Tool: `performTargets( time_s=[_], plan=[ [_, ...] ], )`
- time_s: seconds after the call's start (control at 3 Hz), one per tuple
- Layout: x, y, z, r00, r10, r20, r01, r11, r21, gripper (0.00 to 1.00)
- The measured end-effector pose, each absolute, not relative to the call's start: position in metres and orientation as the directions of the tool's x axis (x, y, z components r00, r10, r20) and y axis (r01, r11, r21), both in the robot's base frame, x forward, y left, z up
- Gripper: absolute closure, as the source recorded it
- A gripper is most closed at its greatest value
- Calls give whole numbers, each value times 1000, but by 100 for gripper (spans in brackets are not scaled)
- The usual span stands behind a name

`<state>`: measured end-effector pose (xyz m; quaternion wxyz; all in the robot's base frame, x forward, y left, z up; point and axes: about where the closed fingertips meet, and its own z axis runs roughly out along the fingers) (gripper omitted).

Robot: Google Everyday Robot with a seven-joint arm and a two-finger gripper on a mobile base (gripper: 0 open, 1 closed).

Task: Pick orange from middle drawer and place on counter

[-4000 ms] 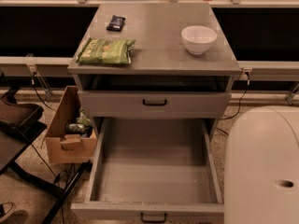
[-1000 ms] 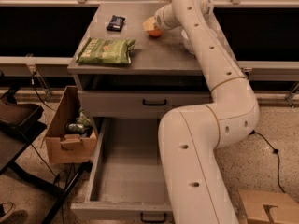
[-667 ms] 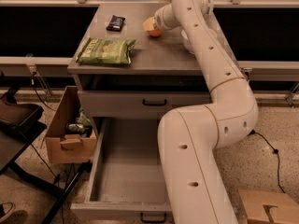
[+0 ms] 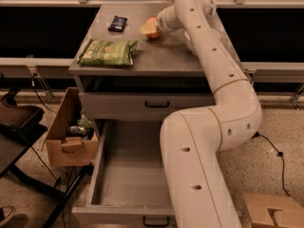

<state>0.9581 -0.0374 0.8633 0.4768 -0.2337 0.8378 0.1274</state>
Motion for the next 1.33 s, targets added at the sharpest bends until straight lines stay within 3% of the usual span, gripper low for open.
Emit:
performTargets(
  time_s=[0.67, 1.0, 1.33],
  plan=[
    [954, -45, 869, -438, -271, -857, -514, 858, -9, 0],
    [937, -71, 891, -443, -275, -853, -515, 857, -8, 0],
    [895, -154, 941, -487, -276, -829, -438, 898, -42, 0]
  ],
)
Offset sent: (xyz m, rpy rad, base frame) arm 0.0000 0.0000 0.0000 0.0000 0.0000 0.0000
